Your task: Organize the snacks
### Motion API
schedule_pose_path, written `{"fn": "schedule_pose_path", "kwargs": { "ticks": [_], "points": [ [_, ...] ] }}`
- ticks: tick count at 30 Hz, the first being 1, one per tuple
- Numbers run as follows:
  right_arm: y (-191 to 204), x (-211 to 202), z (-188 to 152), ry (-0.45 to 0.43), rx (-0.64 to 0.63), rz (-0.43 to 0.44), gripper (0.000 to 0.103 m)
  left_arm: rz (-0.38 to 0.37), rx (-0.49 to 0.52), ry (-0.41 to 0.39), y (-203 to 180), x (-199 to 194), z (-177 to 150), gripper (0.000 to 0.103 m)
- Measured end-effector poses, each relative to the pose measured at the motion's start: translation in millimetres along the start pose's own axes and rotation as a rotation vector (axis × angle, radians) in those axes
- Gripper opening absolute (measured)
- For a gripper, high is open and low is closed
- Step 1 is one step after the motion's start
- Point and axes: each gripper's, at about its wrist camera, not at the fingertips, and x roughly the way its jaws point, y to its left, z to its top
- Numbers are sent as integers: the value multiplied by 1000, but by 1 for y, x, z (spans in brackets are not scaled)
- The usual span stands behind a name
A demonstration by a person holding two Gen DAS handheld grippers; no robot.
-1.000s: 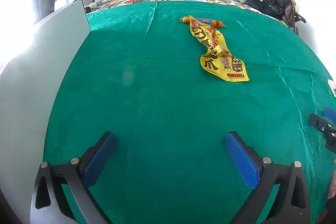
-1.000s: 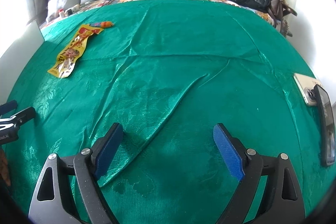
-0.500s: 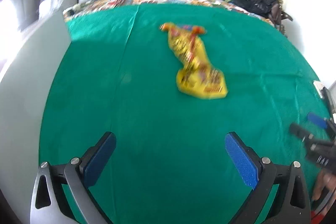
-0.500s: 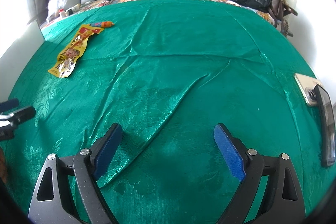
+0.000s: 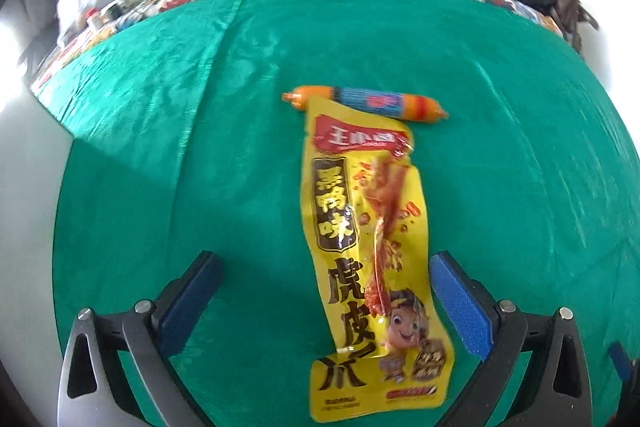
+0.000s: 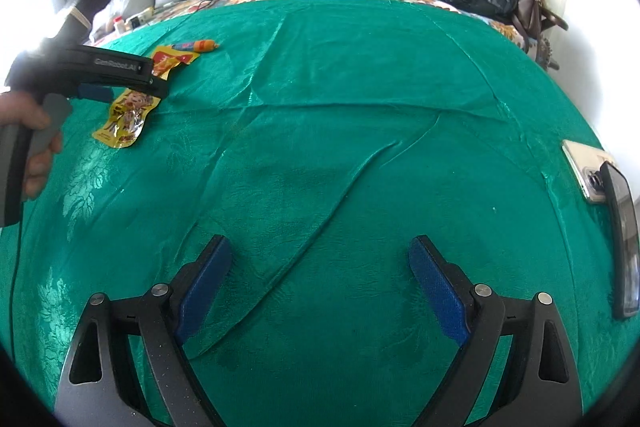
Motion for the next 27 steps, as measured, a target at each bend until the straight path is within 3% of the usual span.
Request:
{"fn": "schedule_pose_path", "kwargs": {
  "ticks": [1,3,5,8,14,21,24,25,26,27],
  "points": [
    [0,0,0,0,0,0,93,2,-16,-5,4,0,-1,102],
    [0,0,0,1,-1,1,93,6,-10,-30,8,-3,-6,91],
    [2,0,-1,2,-3,2,94,-1,21,-74,12,-10,-13,51],
    [3,0,-1,2,-4,2,94,-17,15,-68,18,-19,-23,50],
    [2,0,-1,2,-4,3,94,-12,-48,-58,45,-47,-72,50],
    [2,-1,-2,3,-4,3,94,62,-52,-82,71,-70,-132,53],
    [2,-1,-2,3,-4,3,94,64,-48,-116,77,-70,-143,67],
    [3,-1,-2,3,-4,4,94,77,-49,-121,80,-68,-143,82],
    [2,0,-2,3,-4,4,94,85,-50,-127,83,-66,-145,90],
    [2,-1,-2,3,-4,4,94,77,-53,-139,86,-64,-146,92]
  ]
}}
